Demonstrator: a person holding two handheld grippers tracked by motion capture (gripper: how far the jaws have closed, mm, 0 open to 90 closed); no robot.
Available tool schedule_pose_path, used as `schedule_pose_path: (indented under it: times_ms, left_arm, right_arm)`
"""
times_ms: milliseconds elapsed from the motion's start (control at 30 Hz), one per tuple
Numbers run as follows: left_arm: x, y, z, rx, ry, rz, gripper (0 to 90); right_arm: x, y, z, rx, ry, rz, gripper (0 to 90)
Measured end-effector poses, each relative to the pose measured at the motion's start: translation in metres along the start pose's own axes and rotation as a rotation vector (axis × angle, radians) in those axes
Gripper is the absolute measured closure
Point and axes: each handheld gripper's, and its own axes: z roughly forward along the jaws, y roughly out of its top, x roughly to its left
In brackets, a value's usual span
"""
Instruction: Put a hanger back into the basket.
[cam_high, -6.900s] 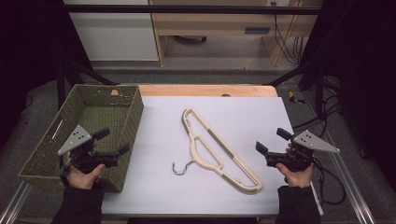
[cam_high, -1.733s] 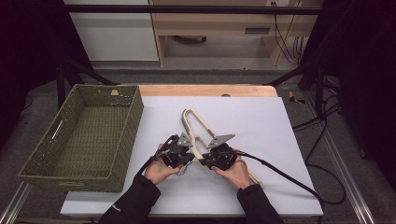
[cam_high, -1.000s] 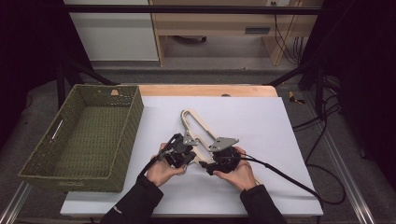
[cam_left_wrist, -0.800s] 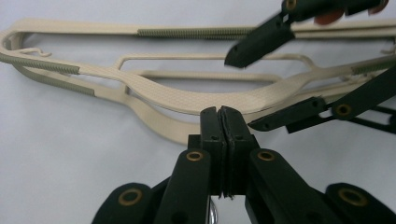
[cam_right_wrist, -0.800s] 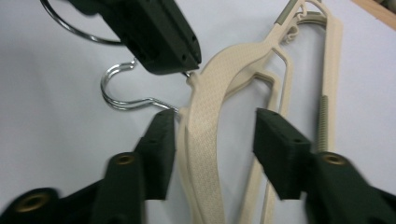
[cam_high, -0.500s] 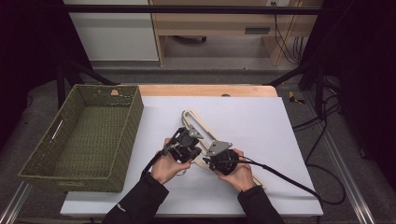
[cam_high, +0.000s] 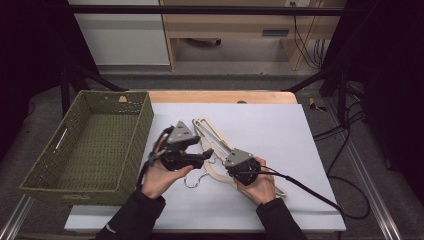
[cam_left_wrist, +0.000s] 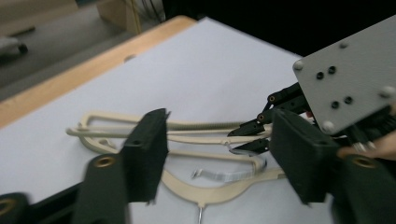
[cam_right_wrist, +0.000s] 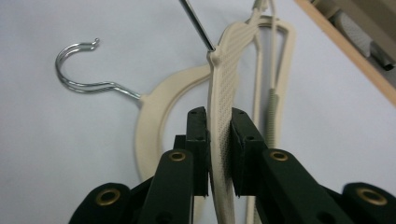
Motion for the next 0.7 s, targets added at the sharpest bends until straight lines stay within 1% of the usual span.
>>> schedule_pose_path:
  times_ms: [33,67,100,133,167,200,233,267,300,333,367,467,500,533,567,600,633,667,700]
  left_arm:
    - [0.003,0.0,-0.009,-0.023,-0.005,-0.013,32.9]
    - [0.006,-0.002,-0.018,-0.051,-0.005,-0.029,30.6]
    - [0.013,-0.007,-0.032,-0.092,-0.007,-0.048,26.8]
    - [0.013,-0.007,-0.032,-0.092,-0.007,-0.048,23.8]
    - [0.015,-0.01,-0.037,-0.102,-0.001,-0.053,23.8]
    - [0.017,-0.014,-0.042,-0.11,0.008,-0.051,21.4]
    - [0.018,-0.019,-0.045,-0.114,0.016,-0.048,17.9]
    - [0.018,-0.025,-0.047,-0.114,0.018,-0.047,16.0]
    - [0.019,-0.036,-0.049,-0.104,0.014,-0.048,15.2]
    - [0.019,-0.036,-0.049,-0.104,0.014,-0.048,14.7]
    - [0.02,-0.041,-0.049,-0.096,0.013,-0.047,13.9]
    - [0.021,-0.055,-0.048,-0.084,0.018,-0.05,12.8]
    - [0.023,-0.059,-0.046,-0.059,0.019,-0.045,11.9]
    - [0.023,-0.059,-0.045,-0.056,0.022,-0.044,10.4]
    - [0.023,-0.059,-0.045,-0.056,0.022,-0.044,10.0]
    - [0.023,-0.06,-0.044,-0.058,0.022,-0.04,10.0]
    - [0.021,-0.063,-0.04,-0.047,0.016,-0.024,9.2]
    - [0.021,-0.063,-0.04,-0.047,0.016,-0.024,8.5]
    - [0.019,-0.065,-0.035,-0.031,0.016,-0.011,8.3]
  right_arm:
    - [0.0,0.0,0.0,0.0,0.0,0.0,81.1]
    - [-0.003,0.0,-0.003,-0.006,0.001,0.011,81.8]
    - [-0.01,-0.001,-0.01,-0.015,-0.016,0.016,83.4]
    - [-0.013,-0.001,-0.012,-0.018,-0.032,0.023,84.4]
    - [-0.013,-0.001,-0.012,-0.018,-0.032,0.023,84.4]
    - [-0.017,-0.002,-0.016,-0.025,-0.044,0.031,85.2]
    - [-0.025,-0.005,-0.021,-0.03,-0.065,0.047,86.0]
    - [-0.029,-0.007,-0.024,-0.036,-0.062,0.055,86.1]
    - [-0.033,-0.008,-0.027,-0.041,-0.061,0.072,86.1]
    - [-0.033,-0.008,-0.027,-0.041,-0.061,0.072,86.1]
    - [-0.04,-0.012,-0.031,-0.045,-0.055,0.095,86.1]
    - [-0.045,-0.015,-0.034,-0.046,-0.053,0.1,86.2]
    - [-0.048,-0.016,-0.039,-0.056,-0.048,0.102,86.2]
    - [-0.049,-0.015,-0.042,-0.067,-0.039,0.108,86.2]
    - [-0.049,-0.015,-0.042,-0.067,-0.039,0.108,86.2]
    - [-0.049,-0.014,-0.048,-0.101,-0.004,0.119,86.2]
    - [-0.049,-0.012,-0.051,-0.117,0.019,0.13,86.2]
    - [-0.048,-0.011,-0.053,-0.135,0.048,0.126,86.2]
    - [-0.047,-0.009,-0.054,-0.147,0.079,0.135,86.2]
